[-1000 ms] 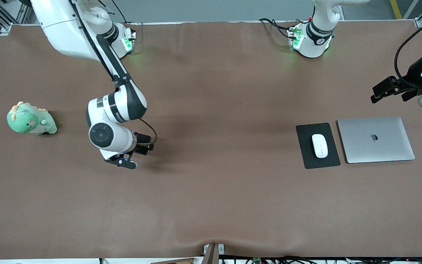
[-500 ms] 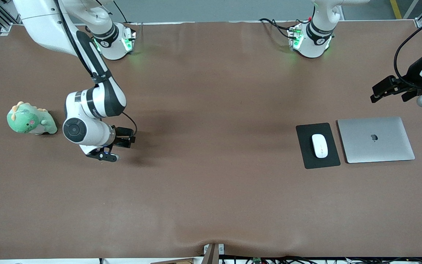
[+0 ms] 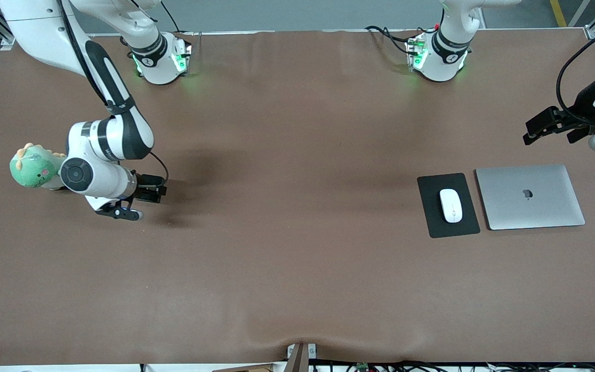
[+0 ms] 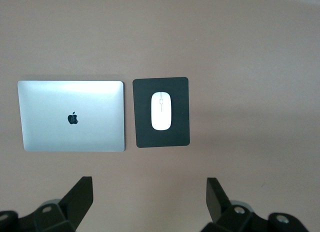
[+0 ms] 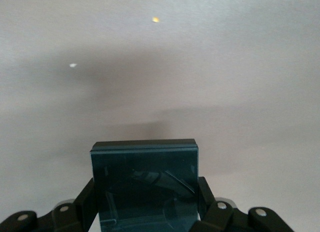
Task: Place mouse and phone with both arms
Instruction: 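Carry the black phone with the right gripper toward the green plush toy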
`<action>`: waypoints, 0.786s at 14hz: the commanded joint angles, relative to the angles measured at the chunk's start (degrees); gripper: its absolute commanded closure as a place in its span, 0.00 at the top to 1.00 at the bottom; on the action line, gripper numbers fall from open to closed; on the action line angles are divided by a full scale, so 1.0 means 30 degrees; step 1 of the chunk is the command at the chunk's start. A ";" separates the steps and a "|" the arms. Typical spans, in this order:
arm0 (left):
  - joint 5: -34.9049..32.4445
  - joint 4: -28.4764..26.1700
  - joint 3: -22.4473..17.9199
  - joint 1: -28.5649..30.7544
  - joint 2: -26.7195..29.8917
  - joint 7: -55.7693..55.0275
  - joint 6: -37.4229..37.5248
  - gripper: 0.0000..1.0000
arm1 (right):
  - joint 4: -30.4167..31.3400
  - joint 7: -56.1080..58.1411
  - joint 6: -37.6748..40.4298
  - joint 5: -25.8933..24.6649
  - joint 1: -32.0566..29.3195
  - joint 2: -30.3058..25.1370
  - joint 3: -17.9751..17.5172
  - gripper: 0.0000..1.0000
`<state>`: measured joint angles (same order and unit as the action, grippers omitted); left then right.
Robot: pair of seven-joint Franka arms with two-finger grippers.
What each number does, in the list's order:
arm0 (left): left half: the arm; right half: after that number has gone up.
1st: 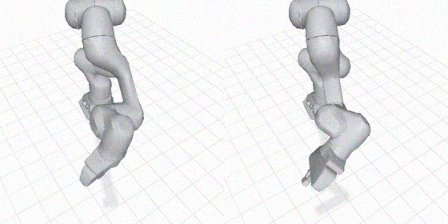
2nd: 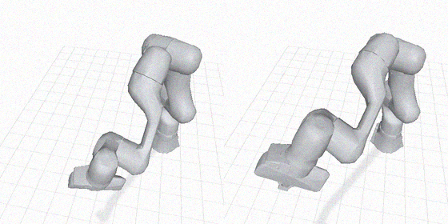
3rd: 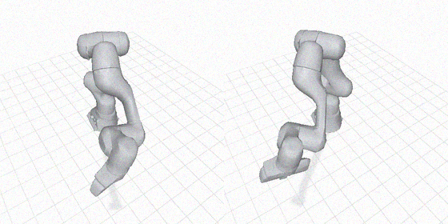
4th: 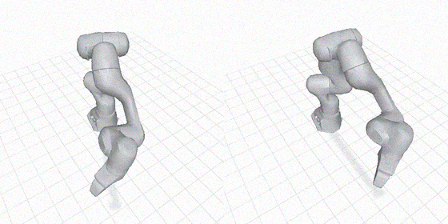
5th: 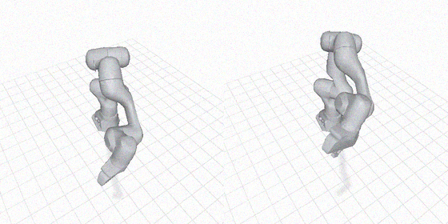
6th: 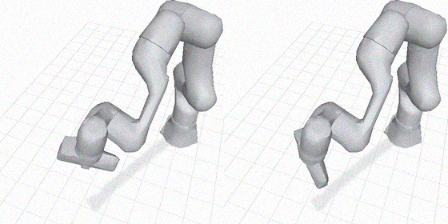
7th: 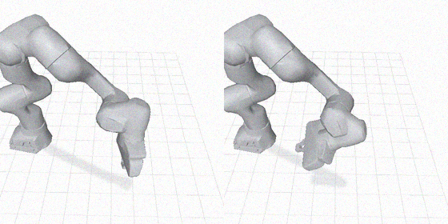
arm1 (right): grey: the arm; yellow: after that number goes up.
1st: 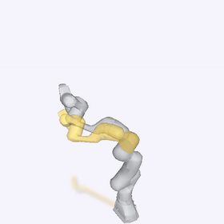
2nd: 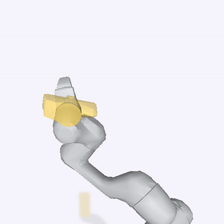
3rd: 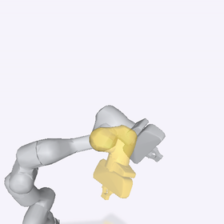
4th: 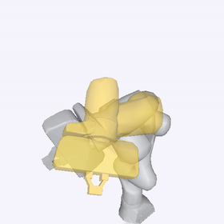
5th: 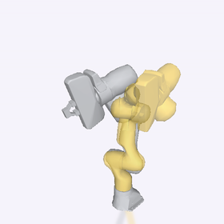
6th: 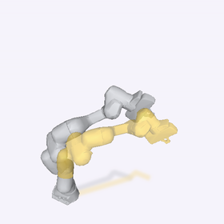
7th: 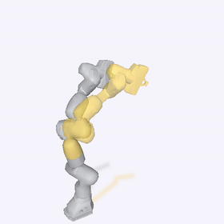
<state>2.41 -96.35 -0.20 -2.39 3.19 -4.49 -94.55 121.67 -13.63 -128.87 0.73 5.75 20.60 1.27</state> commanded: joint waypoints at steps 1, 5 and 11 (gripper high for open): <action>0.0663 0.0534 0.0154 0.0270 -0.0242 0.0414 0.0463 1.00 | 0.1308 0.1373 -0.0812 -0.0418 -0.1034 -0.0977 -0.0365 0.00; 0.0400 0.0505 0.0184 0.0269 -0.0242 0.0414 0.0463 1.00 | 0.1718 0.4507 -0.2273 -0.0973 -0.3170 -0.0714 -0.0306 0.00; -0.0275 0.0446 0.0154 0.0299 -0.0213 0.1907 0.0493 1.00 | 0.2449 0.6097 -0.4206 -0.1034 -0.4669 0.0220 -0.0306 0.00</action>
<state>2.49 -96.35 -0.12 -2.15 3.15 -0.68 -94.47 127.24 3.88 -138.47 -1.22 -6.49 20.62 1.40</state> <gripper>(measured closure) 0.000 0.198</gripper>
